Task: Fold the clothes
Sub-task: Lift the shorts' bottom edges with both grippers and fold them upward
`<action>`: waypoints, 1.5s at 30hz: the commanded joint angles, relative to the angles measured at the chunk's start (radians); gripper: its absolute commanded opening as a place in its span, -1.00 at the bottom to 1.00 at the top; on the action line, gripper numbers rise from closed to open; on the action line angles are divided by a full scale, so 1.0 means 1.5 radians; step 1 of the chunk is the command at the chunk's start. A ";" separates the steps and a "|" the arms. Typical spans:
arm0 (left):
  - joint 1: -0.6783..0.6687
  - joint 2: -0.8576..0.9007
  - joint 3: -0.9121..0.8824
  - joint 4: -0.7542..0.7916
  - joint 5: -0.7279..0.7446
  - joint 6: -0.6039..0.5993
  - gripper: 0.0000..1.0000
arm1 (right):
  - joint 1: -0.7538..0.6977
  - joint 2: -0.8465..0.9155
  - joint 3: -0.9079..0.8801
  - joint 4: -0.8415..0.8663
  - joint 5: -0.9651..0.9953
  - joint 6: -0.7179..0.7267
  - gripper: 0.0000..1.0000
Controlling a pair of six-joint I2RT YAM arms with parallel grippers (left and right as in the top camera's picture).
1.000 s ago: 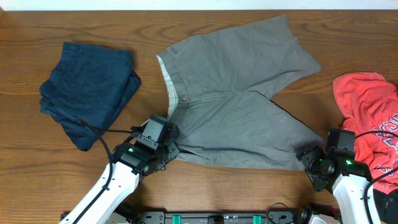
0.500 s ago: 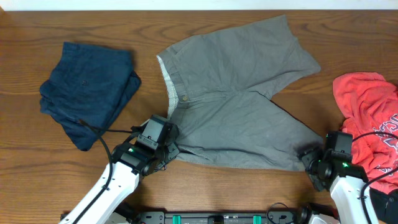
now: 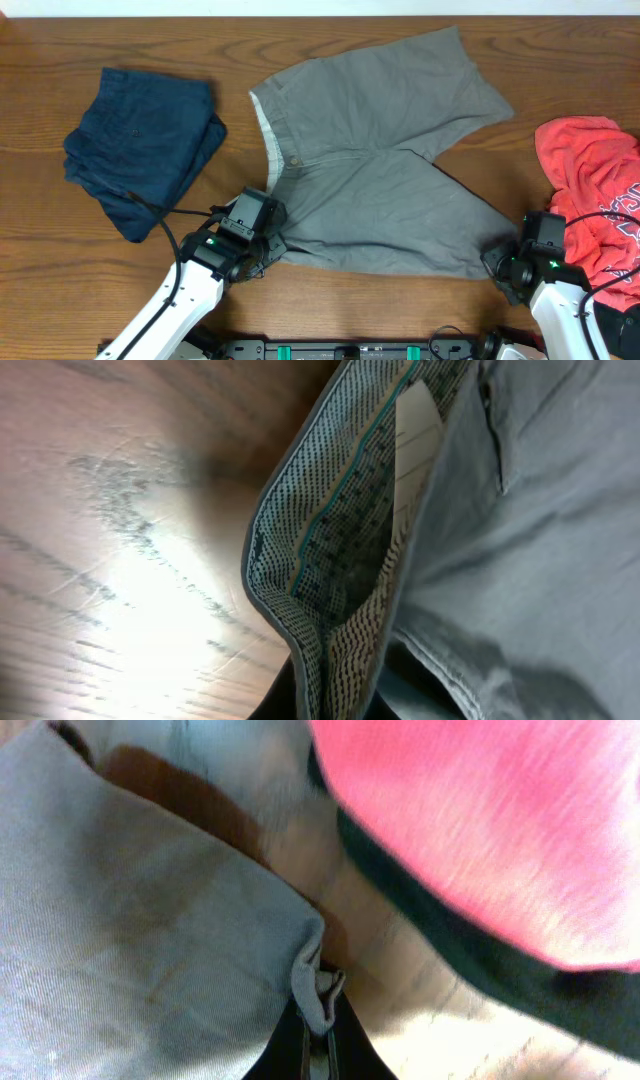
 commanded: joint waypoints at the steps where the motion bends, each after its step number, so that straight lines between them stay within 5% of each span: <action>1: 0.004 -0.028 0.036 -0.023 -0.011 0.061 -0.88 | 0.001 0.003 0.048 -0.046 -0.025 -0.053 -0.98; 9: 0.004 -0.129 0.128 -0.137 -0.011 0.143 -0.88 | -0.002 -0.002 0.316 -0.249 0.002 -0.133 -0.98; 20: 0.004 -0.243 0.243 -0.257 -0.018 0.142 -0.88 | -0.002 -0.002 0.599 -0.380 0.025 -0.227 -0.98; 28: 0.004 -0.223 0.270 -0.212 -0.183 0.103 -0.88 | 0.016 0.014 0.653 -0.230 0.003 -0.306 -0.99; 45: 0.074 0.084 0.270 -0.054 -0.287 -0.004 -0.88 | 0.125 0.307 0.653 0.074 -0.001 -0.336 -0.97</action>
